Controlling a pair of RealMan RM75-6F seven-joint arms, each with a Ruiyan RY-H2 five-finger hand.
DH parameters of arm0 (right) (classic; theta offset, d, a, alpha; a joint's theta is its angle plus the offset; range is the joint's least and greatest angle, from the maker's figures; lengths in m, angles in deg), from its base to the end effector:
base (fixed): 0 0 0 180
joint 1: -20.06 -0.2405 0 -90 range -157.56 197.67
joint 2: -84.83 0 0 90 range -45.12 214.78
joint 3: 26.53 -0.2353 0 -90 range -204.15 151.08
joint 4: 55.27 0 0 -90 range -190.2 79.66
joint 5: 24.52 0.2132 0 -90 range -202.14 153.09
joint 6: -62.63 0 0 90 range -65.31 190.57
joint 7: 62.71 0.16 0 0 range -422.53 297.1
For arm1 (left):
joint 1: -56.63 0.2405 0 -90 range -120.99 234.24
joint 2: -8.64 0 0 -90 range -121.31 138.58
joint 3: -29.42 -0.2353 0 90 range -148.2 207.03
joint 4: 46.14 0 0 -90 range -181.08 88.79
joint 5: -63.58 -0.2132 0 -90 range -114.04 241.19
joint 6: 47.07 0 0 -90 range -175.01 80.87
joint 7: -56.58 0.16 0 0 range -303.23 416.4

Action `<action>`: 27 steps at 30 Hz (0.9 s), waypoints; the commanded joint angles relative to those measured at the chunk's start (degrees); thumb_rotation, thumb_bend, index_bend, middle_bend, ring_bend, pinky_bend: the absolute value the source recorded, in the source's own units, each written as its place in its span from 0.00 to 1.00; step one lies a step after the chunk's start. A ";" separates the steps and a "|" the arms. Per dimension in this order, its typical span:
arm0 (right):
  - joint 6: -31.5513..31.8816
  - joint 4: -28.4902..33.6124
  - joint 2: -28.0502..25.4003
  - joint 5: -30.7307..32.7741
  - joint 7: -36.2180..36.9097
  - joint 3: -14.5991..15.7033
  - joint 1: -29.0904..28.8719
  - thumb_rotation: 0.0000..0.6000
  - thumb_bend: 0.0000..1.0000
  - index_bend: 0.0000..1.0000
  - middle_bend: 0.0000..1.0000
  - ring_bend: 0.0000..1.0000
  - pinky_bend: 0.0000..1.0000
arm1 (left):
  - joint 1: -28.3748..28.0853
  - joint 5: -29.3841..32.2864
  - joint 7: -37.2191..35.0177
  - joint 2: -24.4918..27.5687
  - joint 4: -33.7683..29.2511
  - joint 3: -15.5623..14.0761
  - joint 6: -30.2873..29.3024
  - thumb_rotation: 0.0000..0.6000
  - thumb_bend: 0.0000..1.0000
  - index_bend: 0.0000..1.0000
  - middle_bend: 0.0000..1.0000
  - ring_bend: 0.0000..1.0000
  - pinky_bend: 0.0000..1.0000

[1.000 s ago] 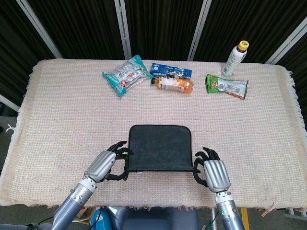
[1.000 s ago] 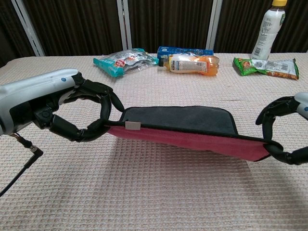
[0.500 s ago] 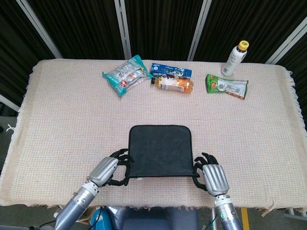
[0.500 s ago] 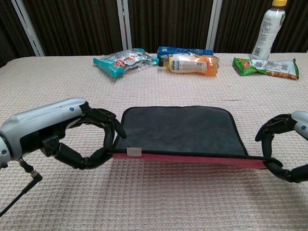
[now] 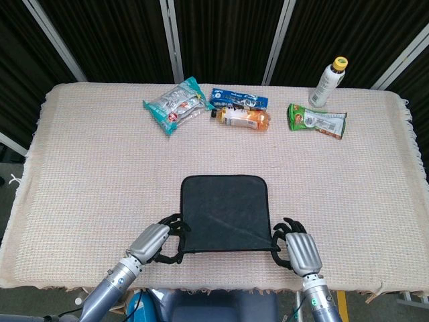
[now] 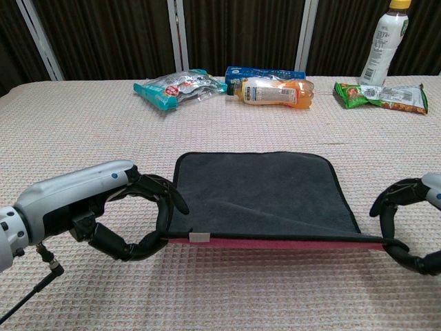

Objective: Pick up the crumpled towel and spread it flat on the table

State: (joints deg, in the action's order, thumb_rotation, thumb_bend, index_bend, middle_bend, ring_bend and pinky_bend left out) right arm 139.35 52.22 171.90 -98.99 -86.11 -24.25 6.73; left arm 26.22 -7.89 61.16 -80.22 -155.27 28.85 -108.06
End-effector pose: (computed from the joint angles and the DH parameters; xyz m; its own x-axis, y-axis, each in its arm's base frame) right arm -0.1748 -0.1852 -0.0056 0.1681 -0.3168 0.9335 -0.9855 -0.0754 0.1519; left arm -0.0962 0.2070 -0.0464 -0.0473 0.5979 0.8002 0.9469 -0.2282 0.2265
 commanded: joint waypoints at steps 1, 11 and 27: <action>-1.83 0.71 -1.60 0.75 0.41 0.38 -0.36 1.00 0.51 0.41 0.26 0.09 0.12 | -0.37 1.52 -1.58 0.89 -0.61 0.25 1.96 1.00 0.40 0.47 0.22 0.08 0.13; -6.11 4.25 -5.91 4.44 -2.34 2.03 -1.23 1.00 0.39 0.01 0.02 0.00 0.02 | -0.96 2.53 -4.20 2.91 -1.02 0.41 5.43 1.00 0.25 0.34 0.17 0.07 0.10; -0.55 3.46 -11.14 1.09 0.18 1.56 1.43 1.00 0.35 0.00 0.00 0.00 0.01 | -0.16 -0.70 0.90 4.46 1.26 1.27 1.43 1.00 0.16 0.29 0.16 0.05 0.09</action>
State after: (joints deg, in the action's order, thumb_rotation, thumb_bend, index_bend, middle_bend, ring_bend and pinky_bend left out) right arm 137.86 56.26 161.66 -96.91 -87.08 -22.48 7.54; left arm 26.13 -8.06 61.03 -76.02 -154.73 29.72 -105.92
